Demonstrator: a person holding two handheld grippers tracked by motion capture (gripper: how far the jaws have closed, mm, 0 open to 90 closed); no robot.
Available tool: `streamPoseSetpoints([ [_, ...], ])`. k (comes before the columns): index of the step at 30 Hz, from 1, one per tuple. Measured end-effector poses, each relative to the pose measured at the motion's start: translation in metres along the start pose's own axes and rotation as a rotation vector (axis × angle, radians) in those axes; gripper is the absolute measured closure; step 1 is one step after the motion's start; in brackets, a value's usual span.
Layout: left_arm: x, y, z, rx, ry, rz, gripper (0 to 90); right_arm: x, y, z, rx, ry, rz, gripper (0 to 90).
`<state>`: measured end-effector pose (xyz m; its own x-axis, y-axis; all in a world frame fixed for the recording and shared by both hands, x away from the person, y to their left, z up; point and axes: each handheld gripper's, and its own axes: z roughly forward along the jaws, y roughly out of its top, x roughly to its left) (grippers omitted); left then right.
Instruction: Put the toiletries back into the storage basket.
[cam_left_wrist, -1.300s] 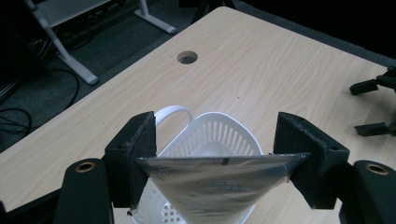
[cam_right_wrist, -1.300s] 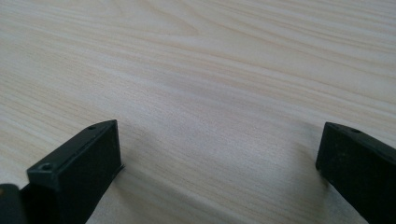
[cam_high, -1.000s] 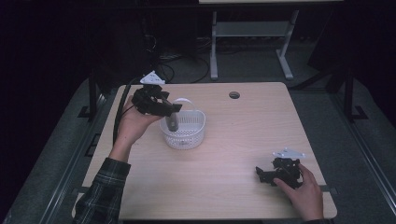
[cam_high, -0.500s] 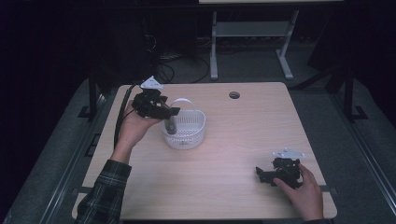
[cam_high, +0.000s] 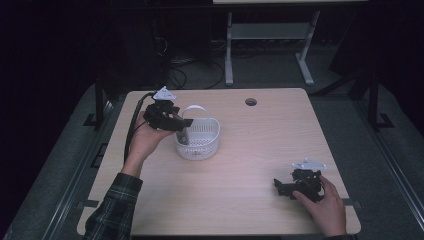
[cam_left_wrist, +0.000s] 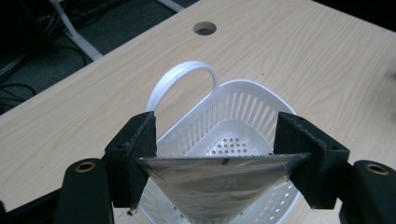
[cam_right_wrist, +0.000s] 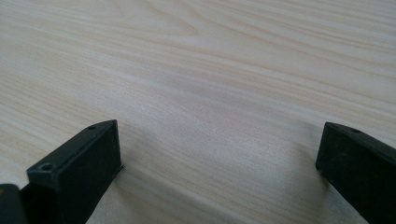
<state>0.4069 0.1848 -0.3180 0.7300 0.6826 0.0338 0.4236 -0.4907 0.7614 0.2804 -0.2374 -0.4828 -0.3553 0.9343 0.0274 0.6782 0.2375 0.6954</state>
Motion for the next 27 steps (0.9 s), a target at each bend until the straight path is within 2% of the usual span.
streamPoseSetpoints([
  [27, 0.001, -0.022, 0.024, 0.043, 0.005, -0.024, 29.5, 0.000, 0.000, 0.000, 0.000, 0.000, 0.000, 0.0],
])
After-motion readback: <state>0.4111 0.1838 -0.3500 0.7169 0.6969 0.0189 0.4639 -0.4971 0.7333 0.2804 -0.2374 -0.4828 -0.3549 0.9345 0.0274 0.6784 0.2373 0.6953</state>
